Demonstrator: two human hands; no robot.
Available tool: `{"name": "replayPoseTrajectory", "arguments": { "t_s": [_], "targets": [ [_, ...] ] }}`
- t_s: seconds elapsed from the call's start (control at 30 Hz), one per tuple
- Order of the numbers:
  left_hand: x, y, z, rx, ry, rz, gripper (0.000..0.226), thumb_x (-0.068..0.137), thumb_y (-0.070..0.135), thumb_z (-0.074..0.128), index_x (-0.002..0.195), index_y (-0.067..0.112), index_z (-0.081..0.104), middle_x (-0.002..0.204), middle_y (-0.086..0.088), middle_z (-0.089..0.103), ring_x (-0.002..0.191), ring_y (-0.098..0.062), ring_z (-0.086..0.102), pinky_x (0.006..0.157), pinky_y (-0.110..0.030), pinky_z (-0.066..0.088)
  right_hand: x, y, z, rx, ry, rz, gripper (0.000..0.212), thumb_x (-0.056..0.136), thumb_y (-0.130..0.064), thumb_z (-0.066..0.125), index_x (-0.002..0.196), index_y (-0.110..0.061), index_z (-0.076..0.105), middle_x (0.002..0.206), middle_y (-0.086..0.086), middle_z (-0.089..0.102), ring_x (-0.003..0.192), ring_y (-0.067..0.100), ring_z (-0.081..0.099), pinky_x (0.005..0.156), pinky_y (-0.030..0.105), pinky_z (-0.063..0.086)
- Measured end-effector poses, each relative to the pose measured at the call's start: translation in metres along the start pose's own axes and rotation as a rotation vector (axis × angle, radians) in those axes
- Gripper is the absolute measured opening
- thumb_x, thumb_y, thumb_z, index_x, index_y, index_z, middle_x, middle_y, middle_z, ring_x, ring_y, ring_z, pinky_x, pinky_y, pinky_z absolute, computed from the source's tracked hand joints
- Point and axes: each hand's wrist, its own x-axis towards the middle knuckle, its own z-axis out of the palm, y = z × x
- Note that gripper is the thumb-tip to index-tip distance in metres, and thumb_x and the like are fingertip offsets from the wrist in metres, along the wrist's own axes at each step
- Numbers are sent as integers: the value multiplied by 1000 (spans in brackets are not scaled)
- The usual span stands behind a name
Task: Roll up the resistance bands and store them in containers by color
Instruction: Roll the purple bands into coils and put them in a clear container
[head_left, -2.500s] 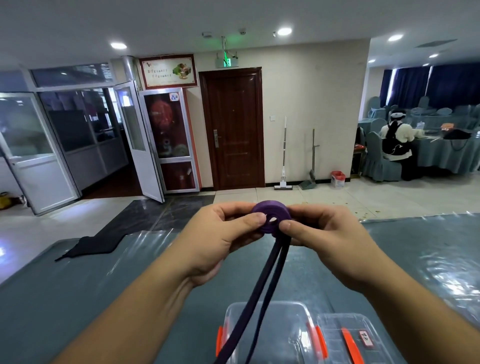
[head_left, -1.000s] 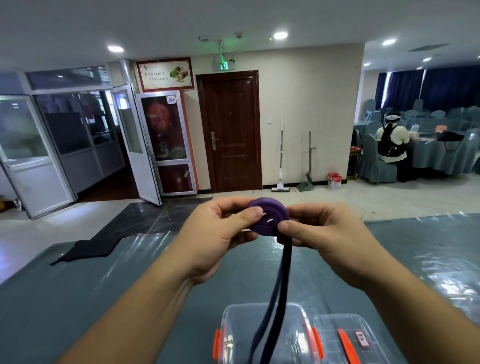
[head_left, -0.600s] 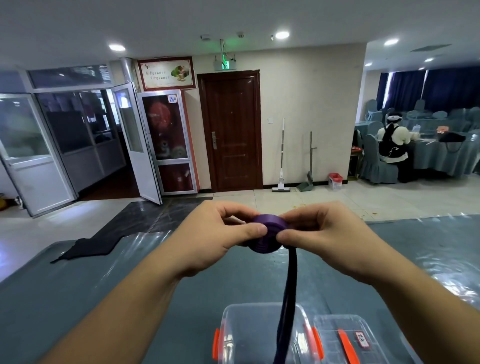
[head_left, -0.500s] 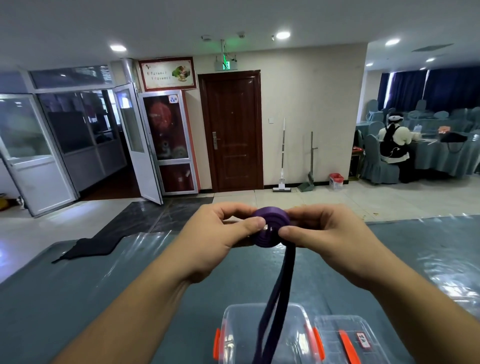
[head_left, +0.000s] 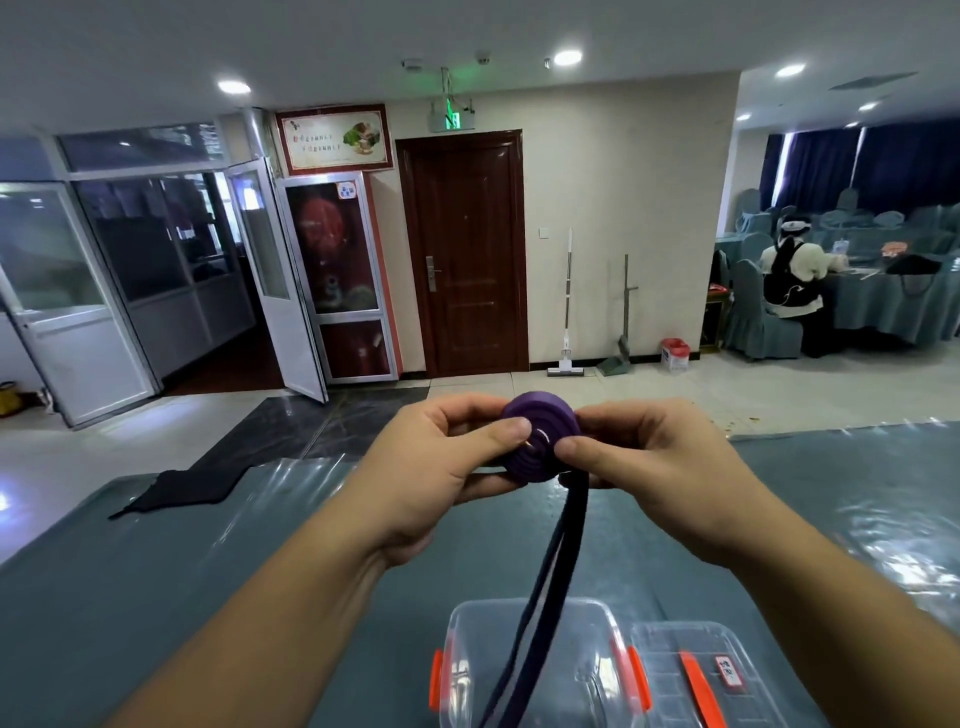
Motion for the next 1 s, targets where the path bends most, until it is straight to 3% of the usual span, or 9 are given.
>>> {"name": "replayPoseTrajectory", "arguments": {
  "t_s": [0.07,0.23,0.4,0.5,0.6,0.73,0.9,1.0],
  "targets": [
    [0,0,-2,63,-28,-16,22,81,21,83,103,17,80,105,-10,79,99,-25,77,79,-35,64,0,-1,-1,-34,-18,16,26,84,-27,77,109,-22,81,100,1,82,96,20,78,92,34,62],
    [3,7,-11,555,-81,88,23,83,30,86,105,34,79,100,2,80,96,-19,77,88,-38,62,6,-8,-8,-332,-163,54,17,90,-25,78,106,-30,81,92,-11,81,88,7,77,88,29,61],
    [3,7,-8,187,19,47,32,73,23,84,103,13,80,102,-14,80,92,-24,78,76,-27,62,8,-2,-4,-42,-37,-9,27,80,-33,80,106,-32,81,99,-2,82,95,15,78,87,24,61],
    [2,0,-4,16,50,-28,32,75,19,82,105,8,78,105,-16,79,97,-26,78,78,-31,63,8,5,-1,-7,-6,-38,25,87,-22,78,110,-30,80,104,-2,81,100,17,77,91,26,60],
    [2,1,-5,145,8,-58,15,87,11,79,101,16,79,106,-12,79,97,-25,78,79,-35,64,11,2,-6,-152,-60,2,21,93,-15,75,110,-26,80,102,-6,81,99,12,77,93,29,60],
    [3,12,-8,372,-38,20,18,84,15,84,99,23,82,98,-6,81,92,-23,79,75,-32,64,15,-9,-11,-254,-150,-15,22,92,-17,77,109,-30,80,100,-9,81,97,9,77,93,26,59],
    [7,13,-5,43,50,31,25,73,18,83,97,12,80,102,-15,80,95,-29,78,74,-32,64,15,-6,-10,20,-39,-71,30,80,-24,78,111,-23,81,105,1,81,101,17,77,90,21,58],
    [8,6,-3,-41,37,-13,33,73,19,82,104,9,77,106,-17,79,97,-28,78,76,-35,64,12,-5,-10,24,-44,-71,30,81,-23,77,110,-27,81,105,-1,81,100,16,77,85,20,59]
  ]
}}
